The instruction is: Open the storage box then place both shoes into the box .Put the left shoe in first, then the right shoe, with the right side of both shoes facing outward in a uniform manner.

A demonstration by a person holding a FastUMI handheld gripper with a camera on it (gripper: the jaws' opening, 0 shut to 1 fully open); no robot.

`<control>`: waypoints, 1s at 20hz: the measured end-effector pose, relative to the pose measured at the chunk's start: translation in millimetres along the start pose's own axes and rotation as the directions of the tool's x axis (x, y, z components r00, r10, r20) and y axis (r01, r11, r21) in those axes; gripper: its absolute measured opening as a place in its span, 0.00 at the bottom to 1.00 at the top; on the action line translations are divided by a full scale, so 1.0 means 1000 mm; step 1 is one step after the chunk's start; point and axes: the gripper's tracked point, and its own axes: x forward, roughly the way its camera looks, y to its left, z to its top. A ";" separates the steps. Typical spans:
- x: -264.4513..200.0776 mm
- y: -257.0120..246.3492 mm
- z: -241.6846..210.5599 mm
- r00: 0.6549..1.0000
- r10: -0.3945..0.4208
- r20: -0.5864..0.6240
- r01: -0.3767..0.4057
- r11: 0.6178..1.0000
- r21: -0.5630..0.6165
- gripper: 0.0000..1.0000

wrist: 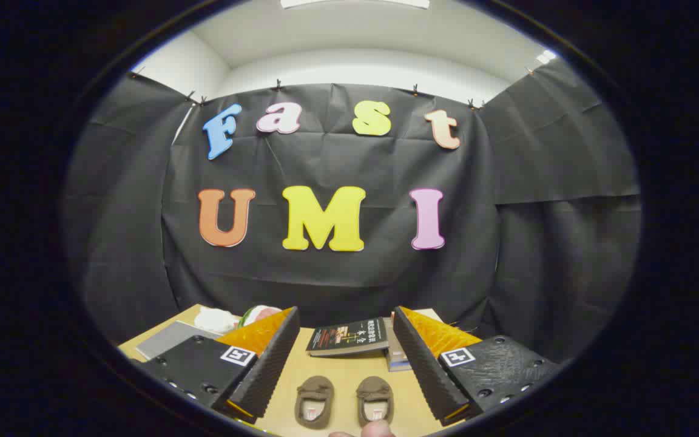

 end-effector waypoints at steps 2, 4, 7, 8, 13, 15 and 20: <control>0.002 -0.001 0.000 1.000 -0.002 -0.006 0.002 1.000 -0.001 0.95; 0.001 -0.004 0.004 1.000 -0.011 0.004 0.011 1.000 -0.003 0.95; 0.003 -0.005 0.003 1.000 -0.009 0.003 0.009 1.000 -0.004 0.95; 0.004 -0.005 0.003 1.000 -0.007 0.001 0.007 1.000 0.000 0.95; 0.010 0.001 -0.007 0.999 0.042 -0.027 -0.042 0.999 0.019 0.95; 0.014 0.006 -0.010 0.996 0.084 -0.041 -0.083 0.996 0.023 0.95; 0.031 0.013 -0.026 0.982 0.166 -0.086 -0.161 0.985 0.063 0.96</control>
